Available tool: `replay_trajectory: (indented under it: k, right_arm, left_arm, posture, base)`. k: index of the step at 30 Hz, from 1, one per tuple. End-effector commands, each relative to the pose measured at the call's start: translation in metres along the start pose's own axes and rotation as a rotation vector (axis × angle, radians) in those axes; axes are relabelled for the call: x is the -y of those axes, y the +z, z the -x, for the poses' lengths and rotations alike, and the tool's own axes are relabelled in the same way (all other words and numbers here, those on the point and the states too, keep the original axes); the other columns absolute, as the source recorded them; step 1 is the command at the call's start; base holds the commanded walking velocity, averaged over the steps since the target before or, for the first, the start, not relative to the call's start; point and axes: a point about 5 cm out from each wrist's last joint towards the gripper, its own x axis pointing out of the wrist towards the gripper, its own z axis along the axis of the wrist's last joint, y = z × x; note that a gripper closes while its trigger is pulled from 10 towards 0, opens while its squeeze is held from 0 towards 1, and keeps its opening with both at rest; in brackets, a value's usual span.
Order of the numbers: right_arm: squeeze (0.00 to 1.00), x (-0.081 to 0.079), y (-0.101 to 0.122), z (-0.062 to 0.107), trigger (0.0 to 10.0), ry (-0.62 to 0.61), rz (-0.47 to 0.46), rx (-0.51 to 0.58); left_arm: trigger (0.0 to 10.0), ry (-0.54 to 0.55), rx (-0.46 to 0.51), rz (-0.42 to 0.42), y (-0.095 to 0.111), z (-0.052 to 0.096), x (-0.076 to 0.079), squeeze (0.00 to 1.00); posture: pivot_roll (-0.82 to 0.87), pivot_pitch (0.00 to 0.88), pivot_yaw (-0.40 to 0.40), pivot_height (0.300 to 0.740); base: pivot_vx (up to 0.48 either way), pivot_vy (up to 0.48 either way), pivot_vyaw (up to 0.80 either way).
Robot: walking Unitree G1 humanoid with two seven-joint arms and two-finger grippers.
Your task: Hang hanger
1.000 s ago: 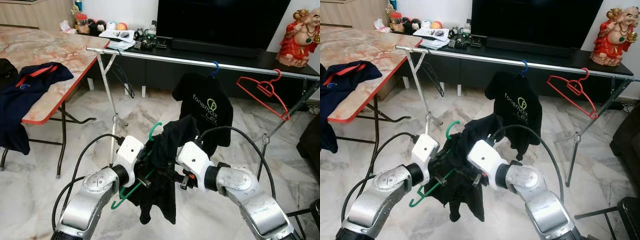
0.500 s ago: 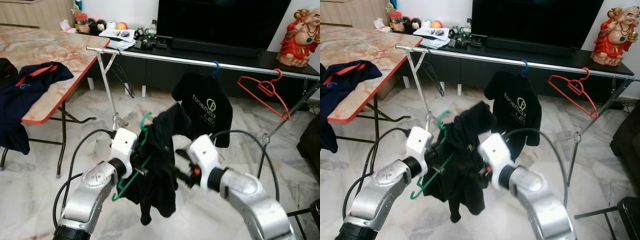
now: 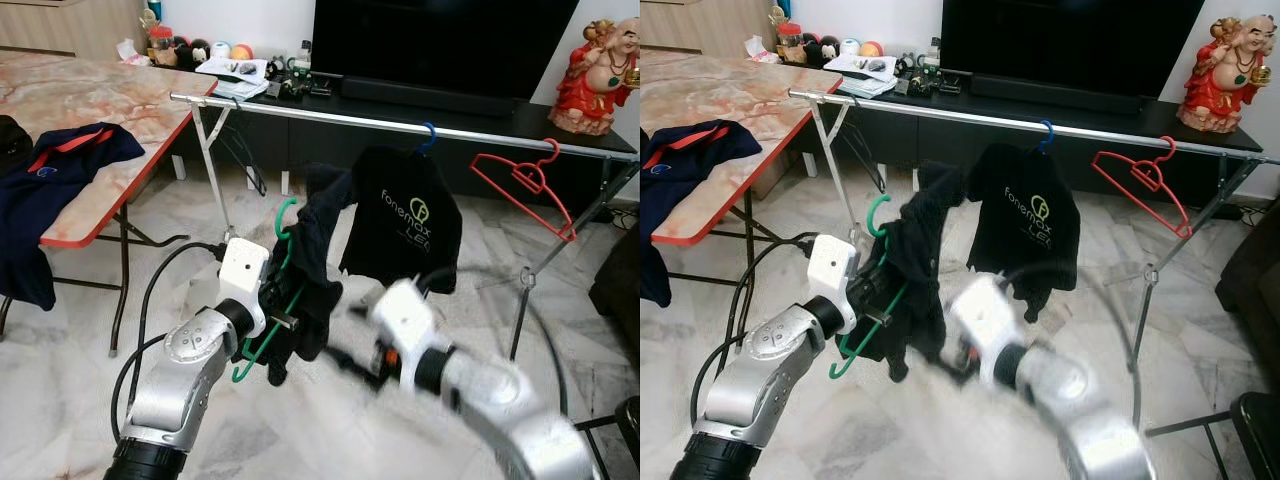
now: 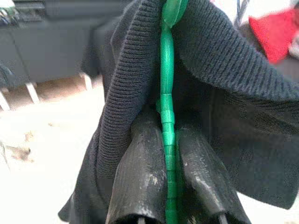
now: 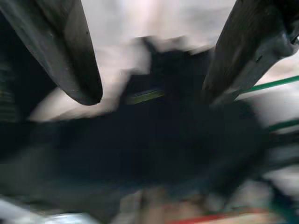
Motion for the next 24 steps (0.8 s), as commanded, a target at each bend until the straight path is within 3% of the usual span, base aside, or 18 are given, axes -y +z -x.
replay_trajectory:
  k: [1,5,7,8,11,14,15,16,24]
  right_arm:
    - [0.00,0.021,0.004,0.002,10.0,-0.115,-0.027,0.022]
    - [0.00,0.045,0.039,0.001,10.0,-0.168,-0.054,0.169]
    - [0.00,0.049,0.046,-0.001,10.0,-0.138,-0.013,0.176]
    - [0.00,0.050,0.048,-0.005,10.0,-0.065,0.047,0.157]
    - [0.00,0.043,0.040,-0.009,10.0,0.102,0.198,0.089]
    - [0.00,0.046,0.036,-0.012,10.0,0.137,0.251,0.059]
    - [0.00,0.047,0.027,-0.006,10.0,0.285,0.330,0.027]
    - [0.00,0.048,0.024,-0.002,10.0,0.333,0.361,0.013]
    - [0.00,0.068,0.002,0.022,10.0,0.601,0.447,-0.111]
  left_arm:
    - [10.0,-0.060,0.009,-0.015,0.003,-0.001,0.007,0.00]
    - [10.0,-0.159,-0.043,-0.032,-0.005,0.004,0.016,0.00]
    - [10.0,-0.207,-0.069,-0.041,-0.009,0.006,0.021,0.00]
    - [10.0,-0.272,-0.094,-0.060,-0.013,0.008,0.026,0.00]
    - [10.0,-0.328,-0.111,-0.081,-0.015,0.010,0.029,0.00]
    - [10.0,-0.366,-0.118,-0.090,-0.015,0.012,0.031,0.00]
    - [10.0,-0.414,-0.114,-0.094,-0.014,0.015,0.033,0.00]
    - [10.0,-0.433,-0.116,-0.092,-0.014,0.017,0.035,0.00]
    - [10.0,-0.511,-0.170,-0.122,-0.020,0.023,0.037,0.00]
  posture:
    - [0.06,0.075,-0.085,0.740]
    - [0.05,0.074,-0.084,0.740]
    - [0.04,0.075,-0.082,0.740]
    - [0.04,0.075,-0.081,0.740]
    - [0.03,0.078,-0.083,0.740]
    - [0.04,0.081,-0.087,0.740]
    - [0.04,0.079,-0.089,0.740]
    - [0.04,0.079,-0.089,0.740]
    - [0.04,0.074,-0.094,0.740]
  base:
    - [0.000,0.000,0.00]
    - [0.000,0.000,0.00]
    - [0.000,0.000,0.00]
    - [0.000,0.000,0.00]
    - [0.000,0.000,0.00]
    - [0.000,0.000,0.00]
    - [0.000,0.000,0.00]
    - [0.000,0.000,0.00]
    - [0.000,0.000,0.00]
